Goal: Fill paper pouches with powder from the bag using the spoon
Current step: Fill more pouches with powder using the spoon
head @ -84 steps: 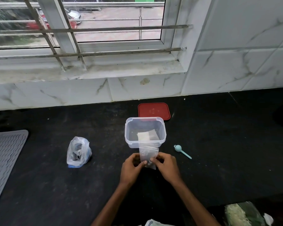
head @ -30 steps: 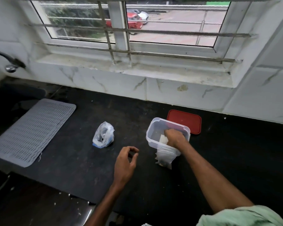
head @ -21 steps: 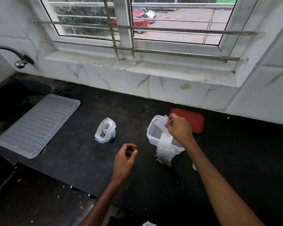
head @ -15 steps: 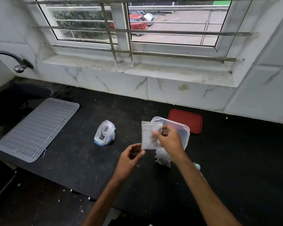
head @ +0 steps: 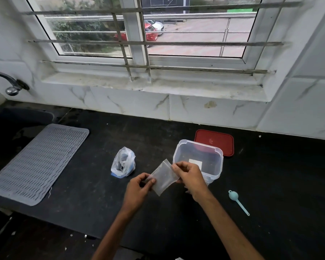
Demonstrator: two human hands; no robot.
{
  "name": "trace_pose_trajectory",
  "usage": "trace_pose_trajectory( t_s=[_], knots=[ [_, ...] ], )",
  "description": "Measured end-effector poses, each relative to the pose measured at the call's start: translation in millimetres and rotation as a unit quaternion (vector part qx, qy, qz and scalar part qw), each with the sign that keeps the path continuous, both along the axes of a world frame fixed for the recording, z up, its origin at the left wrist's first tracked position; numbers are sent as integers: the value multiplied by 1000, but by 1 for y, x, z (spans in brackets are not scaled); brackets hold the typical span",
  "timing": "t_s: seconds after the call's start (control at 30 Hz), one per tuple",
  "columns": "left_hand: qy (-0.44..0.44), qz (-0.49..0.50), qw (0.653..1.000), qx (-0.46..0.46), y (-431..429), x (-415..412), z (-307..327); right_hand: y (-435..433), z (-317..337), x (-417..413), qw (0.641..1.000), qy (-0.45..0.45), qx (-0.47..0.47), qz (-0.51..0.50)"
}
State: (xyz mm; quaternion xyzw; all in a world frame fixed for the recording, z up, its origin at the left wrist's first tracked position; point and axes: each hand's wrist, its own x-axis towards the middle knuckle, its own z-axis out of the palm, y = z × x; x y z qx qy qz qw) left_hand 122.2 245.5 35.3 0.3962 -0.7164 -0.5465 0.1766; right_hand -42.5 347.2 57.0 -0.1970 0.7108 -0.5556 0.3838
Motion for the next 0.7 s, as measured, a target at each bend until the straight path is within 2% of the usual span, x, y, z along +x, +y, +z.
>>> trace_pose_trajectory(
  t_s=[0.13,0.23,0.3,0.43,0.57,0.7],
  knots=[
    [-22,45,997,-58,-26,3,-10,-10,-7,8,994,82,54,49],
    [-48,113,972,-200,-28,4,-7,-21,-9,19,988,134,76,19],
    [-22,121,967,-222,-25,5,1,-28,-9,31,982,164,91,-11],
    [7,33,997,-72,-20,2,-1,-41,-14,59,991,117,68,-16],
    [29,24,999,32,-28,8,-15,-46,-18,76,997,60,50,7],
    [64,-7,992,113,-30,20,-17,-43,-21,77,997,46,62,6]
  ],
)
